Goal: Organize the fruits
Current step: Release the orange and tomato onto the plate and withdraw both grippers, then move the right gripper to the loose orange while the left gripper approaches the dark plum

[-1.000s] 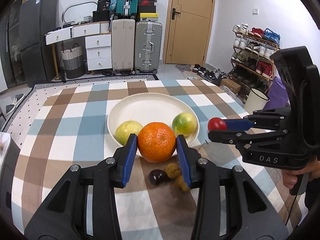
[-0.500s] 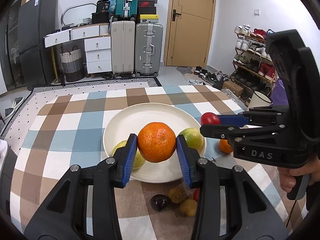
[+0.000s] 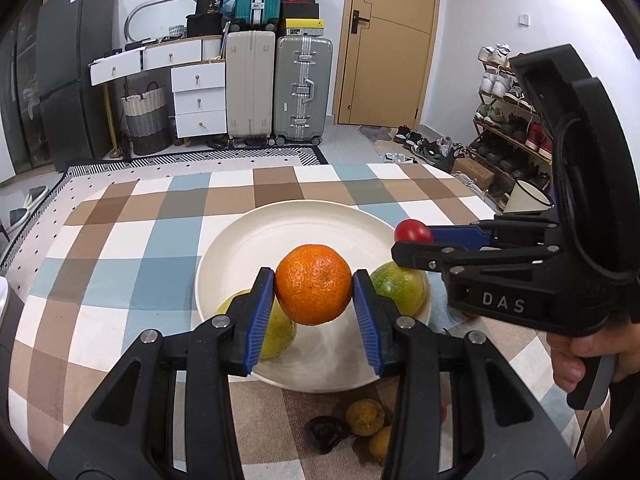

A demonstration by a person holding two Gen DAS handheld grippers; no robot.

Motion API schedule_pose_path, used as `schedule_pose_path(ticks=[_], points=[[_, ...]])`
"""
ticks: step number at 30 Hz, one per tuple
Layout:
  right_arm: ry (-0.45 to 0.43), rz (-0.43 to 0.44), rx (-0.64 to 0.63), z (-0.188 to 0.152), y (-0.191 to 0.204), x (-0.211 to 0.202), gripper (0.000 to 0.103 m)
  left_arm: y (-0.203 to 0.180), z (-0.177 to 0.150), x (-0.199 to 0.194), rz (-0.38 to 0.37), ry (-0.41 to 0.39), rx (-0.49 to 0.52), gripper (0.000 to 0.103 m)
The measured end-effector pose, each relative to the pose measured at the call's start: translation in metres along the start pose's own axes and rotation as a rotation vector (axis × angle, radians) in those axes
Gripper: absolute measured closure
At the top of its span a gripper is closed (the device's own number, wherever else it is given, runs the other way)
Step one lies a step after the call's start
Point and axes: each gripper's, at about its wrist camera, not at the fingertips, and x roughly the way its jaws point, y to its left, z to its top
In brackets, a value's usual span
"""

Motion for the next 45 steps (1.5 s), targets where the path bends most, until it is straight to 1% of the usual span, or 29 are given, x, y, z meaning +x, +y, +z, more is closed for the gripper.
schedule_pose_path(ticks=[8,10,12,13,14,15,17,19,21,22,23,24,25,26,27,31,36,40,45], points=[[-0.008,0.009,0.003,0.000,0.004,0.003,0.073,0.001,-0.001,0.006,0.008,0.020,-0.003,0.066],[-0.014,0.006,0.000,0.000,0.005,0.001,0.069,0.002,0.000,0.003,0.008,0.013,-0.009,0.065],[-0.019,0.004,-0.002,-0.001,0.005,-0.003,0.065,0.004,0.002,0.000,0.007,0.012,-0.019,0.062],[-0.023,0.001,-0.002,-0.002,0.004,-0.005,0.062,0.004,0.002,-0.002,0.013,0.008,-0.023,0.055],[-0.026,-0.002,-0.001,-0.003,0.004,-0.007,0.059,0.005,0.003,-0.006,0.022,0.000,-0.025,0.046],[-0.031,-0.004,0.001,-0.004,0.003,-0.011,0.054,0.006,0.003,-0.009,0.030,-0.010,-0.028,0.042],[-0.036,-0.005,0.011,-0.007,0.001,-0.016,0.047,0.008,0.003,-0.017,0.044,-0.031,-0.034,0.024],[-0.041,-0.012,0.025,-0.010,-0.002,-0.021,0.027,0.011,0.003,-0.025,0.063,-0.051,-0.045,0.020],[-0.053,-0.024,0.034,-0.014,-0.004,-0.027,0.017,0.013,0.003,-0.031,0.069,-0.052,-0.053,0.019],[-0.052,-0.030,0.039,-0.016,-0.005,-0.029,0.014,0.014,0.002,-0.034,0.073,-0.051,-0.057,0.017],[-0.046,-0.033,0.044,-0.018,-0.007,-0.030,0.013,0.015,0.001,-0.036,0.082,-0.051,-0.061,0.015],[-0.040,-0.040,0.049,-0.020,-0.009,-0.031,0.009,0.017,-0.001,-0.039,0.093,-0.052,-0.067,0.013],[-0.038,-0.054,0.055,-0.022,-0.010,-0.032,0.004,0.018,-0.003,-0.042,0.102,-0.054,-0.073,0.007],[-0.042,-0.069,0.061,-0.024,-0.012,-0.034,0.003,0.019,-0.005,-0.046,0.108,-0.060,-0.081,0.002],[-0.046,-0.077,0.066,-0.027,-0.014,-0.036,0.001,0.020,-0.007,-0.050,0.112,-0.068,-0.087,0.001],[-0.041,-0.079,0.091,-0.034,-0.025,-0.041,0.001,0.023,-0.015,-0.063,0.112,-0.079,-0.097,0.001],[-0.044,-0.108,0.093,-0.044,-0.037,-0.051,0.001,0.026,-0.022,-0.074,0.122,-0.087,-0.097,0.001],[-0.029,-0.136,0.108,-0.054,-0.048,-0.053,0.001,0.028,-0.027,-0.079,0.117,-0.080,-0.105,0.001],[-0.006,-0.144,0.125,-0.064,-0.056,-0.051,0.001,0.028,-0.033,-0.080,0.124,-0.064,-0.096,0.001]])
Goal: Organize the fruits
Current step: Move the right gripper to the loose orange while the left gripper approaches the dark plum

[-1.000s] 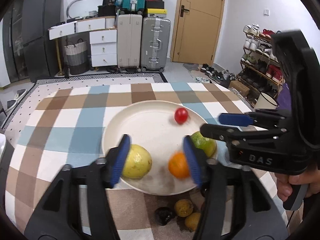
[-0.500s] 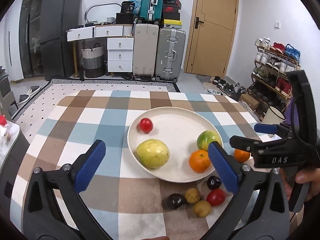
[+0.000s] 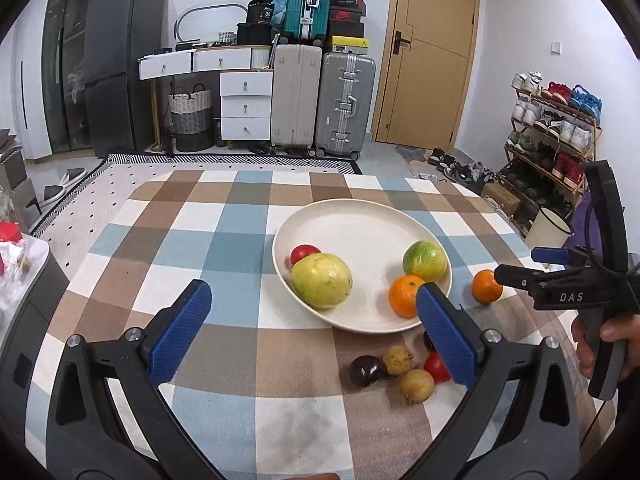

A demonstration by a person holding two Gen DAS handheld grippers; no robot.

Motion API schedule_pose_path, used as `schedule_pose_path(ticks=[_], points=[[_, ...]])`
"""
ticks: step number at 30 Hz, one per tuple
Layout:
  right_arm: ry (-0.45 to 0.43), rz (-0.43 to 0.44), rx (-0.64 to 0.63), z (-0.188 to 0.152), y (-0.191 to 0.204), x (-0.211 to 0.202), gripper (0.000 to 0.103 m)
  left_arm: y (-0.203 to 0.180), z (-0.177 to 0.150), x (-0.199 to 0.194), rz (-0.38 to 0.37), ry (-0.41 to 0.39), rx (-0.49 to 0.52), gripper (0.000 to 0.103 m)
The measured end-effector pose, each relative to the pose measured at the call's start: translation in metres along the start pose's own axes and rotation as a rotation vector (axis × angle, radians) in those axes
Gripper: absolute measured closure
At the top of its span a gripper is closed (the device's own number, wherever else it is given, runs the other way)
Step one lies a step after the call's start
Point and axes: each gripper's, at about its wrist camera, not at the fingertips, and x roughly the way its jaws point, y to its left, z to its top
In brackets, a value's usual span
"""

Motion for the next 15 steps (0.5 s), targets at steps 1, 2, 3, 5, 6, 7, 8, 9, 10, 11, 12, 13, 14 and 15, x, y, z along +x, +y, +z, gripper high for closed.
schedule_pose_path(ticks=[1,2,3,5,6,7,8,9,10,11,12,13,14,15], points=[[0.004,0.000,0.000,-0.001,-0.001,0.001,0.001,0.000,-0.001,0.000,0.003,0.002,0.002,0.001],[0.006,0.000,-0.001,-0.002,-0.001,0.002,0.001,0.001,-0.003,0.000,0.005,0.003,0.001,0.001],[0.007,0.000,0.000,-0.002,-0.002,0.003,0.001,0.001,-0.004,0.001,0.005,0.007,-0.001,0.001],[0.010,0.003,0.006,-0.004,-0.002,0.005,0.001,0.002,-0.007,0.002,0.002,0.016,-0.006,0.001],[0.014,0.004,0.007,-0.004,-0.002,0.006,0.001,0.003,-0.009,0.002,0.001,0.020,-0.007,0.001],[0.016,0.003,0.004,-0.004,-0.002,0.007,0.001,0.004,-0.010,0.003,0.002,0.022,-0.008,0.001],[0.017,0.001,0.001,-0.004,-0.002,0.008,0.001,0.005,-0.011,0.003,0.003,0.025,-0.009,0.001],[0.018,-0.001,-0.003,-0.004,-0.002,0.008,0.001,0.005,-0.012,0.003,0.001,0.028,-0.010,0.001],[0.017,0.000,-0.004,-0.005,-0.002,0.008,0.001,0.006,-0.014,0.004,0.000,0.033,-0.010,0.001],[0.019,0.000,-0.003,-0.004,-0.002,0.009,0.001,0.006,-0.015,0.005,-0.002,0.038,-0.010,0.001],[0.024,0.001,-0.003,-0.004,-0.003,0.010,0.001,0.007,-0.017,0.006,-0.003,0.043,-0.009,0.001],[0.028,-0.001,-0.004,-0.005,-0.003,0.011,0.001,0.007,-0.019,0.008,-0.004,0.049,-0.009,0.001],[0.030,-0.004,-0.004,-0.005,-0.004,0.012,0.001,0.008,-0.022,0.009,-0.002,0.059,-0.010,0.001],[0.034,-0.007,0.002,-0.006,-0.005,0.014,0.001,0.008,-0.024,0.013,-0.005,0.071,-0.009,0.001]])
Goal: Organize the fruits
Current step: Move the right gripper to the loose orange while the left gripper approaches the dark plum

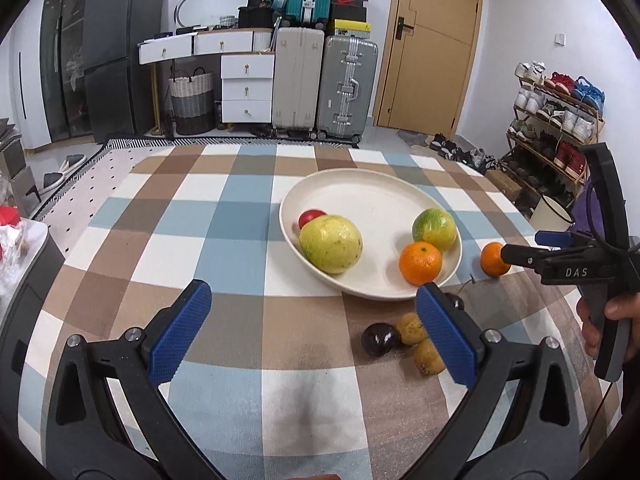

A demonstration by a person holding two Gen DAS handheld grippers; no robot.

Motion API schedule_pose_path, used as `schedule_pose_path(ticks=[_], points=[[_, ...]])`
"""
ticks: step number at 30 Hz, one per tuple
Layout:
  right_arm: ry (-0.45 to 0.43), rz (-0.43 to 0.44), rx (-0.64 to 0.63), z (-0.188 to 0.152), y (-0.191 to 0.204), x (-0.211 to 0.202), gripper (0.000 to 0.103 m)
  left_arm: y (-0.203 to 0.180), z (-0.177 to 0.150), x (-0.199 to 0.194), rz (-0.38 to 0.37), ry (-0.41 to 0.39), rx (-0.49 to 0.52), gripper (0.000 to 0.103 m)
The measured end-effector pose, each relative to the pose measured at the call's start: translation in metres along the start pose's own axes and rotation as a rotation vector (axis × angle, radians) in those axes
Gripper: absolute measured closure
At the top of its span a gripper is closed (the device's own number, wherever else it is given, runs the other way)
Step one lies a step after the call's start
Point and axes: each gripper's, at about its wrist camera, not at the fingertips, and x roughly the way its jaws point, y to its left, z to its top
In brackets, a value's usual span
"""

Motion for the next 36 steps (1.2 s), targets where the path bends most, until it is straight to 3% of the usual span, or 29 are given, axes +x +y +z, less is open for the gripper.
schedule_pose_path(ticks=[21,30,36], points=[[0.069,0.021,0.011,-0.007,-0.004,0.031,0.003,-0.010,-0.019,0.035,-0.024,0.133,0.045,0.001],[0.078,0.015,-0.015,-0.006,0.003,0.041,0.030,-0.010,-0.021,0.043,-0.015,0.167,0.048,0.001],[0.067,0.043,-0.035,-0.009,0.008,0.035,0.057,-0.009,-0.023,0.051,-0.021,0.208,0.039,0.001]])
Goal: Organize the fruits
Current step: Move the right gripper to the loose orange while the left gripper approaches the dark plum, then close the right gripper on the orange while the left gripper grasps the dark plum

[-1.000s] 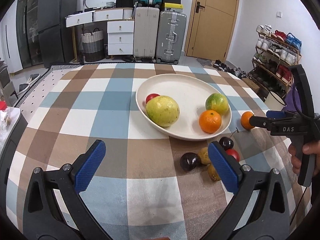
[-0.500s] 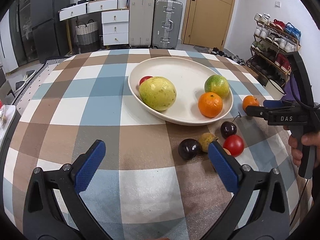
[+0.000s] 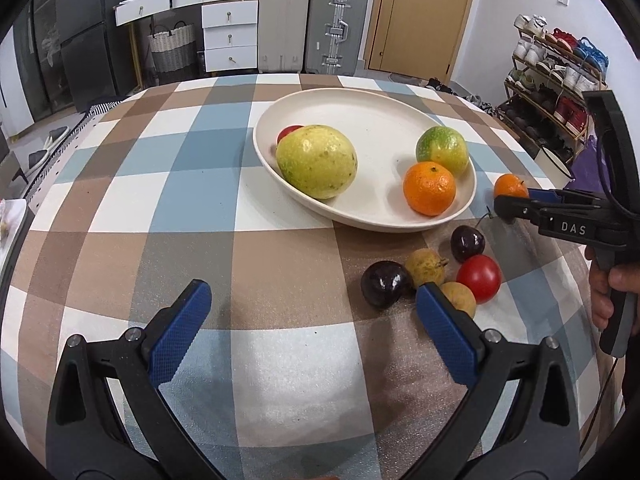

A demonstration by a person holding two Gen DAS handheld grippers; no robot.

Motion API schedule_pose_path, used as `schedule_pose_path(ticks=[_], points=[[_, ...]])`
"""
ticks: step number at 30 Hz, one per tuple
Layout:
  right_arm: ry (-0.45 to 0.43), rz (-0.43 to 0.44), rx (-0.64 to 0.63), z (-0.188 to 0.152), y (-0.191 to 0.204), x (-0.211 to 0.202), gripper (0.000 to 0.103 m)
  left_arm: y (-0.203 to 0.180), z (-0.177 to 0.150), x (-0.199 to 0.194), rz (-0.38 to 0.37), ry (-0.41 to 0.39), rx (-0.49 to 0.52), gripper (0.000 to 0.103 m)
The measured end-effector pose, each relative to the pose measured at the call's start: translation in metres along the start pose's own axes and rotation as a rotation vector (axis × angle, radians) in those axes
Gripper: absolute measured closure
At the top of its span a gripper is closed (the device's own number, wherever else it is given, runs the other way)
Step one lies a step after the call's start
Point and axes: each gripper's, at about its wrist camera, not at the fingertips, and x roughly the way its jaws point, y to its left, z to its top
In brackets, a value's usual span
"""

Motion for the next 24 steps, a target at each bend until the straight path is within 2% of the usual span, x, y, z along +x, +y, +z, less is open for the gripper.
schedule_pose_path(ticks=[1,9,13,18,24], points=[[0.000,0.006,-0.003,-0.001,0.001,-0.001,0.060,-0.001,0.001,0.002,-0.001,0.005,0.004,0.001],[-0.003,0.009,-0.040,-0.008,0.010,-0.006,0.061,0.000,0.002,0.012,-0.004,0.046,-0.006,0.003],[-0.002,0.010,-0.047,-0.011,0.013,-0.009,0.061,-0.002,0.006,0.015,-0.011,0.042,0.002,0.008],[-0.001,0.011,-0.050,-0.015,0.014,-0.013,0.061,-0.014,0.007,0.014,-0.046,0.034,0.059,0.030],[0.003,0.011,-0.057,-0.019,0.017,-0.016,0.061,-0.026,0.006,0.009,-0.122,0.013,0.113,0.071]])
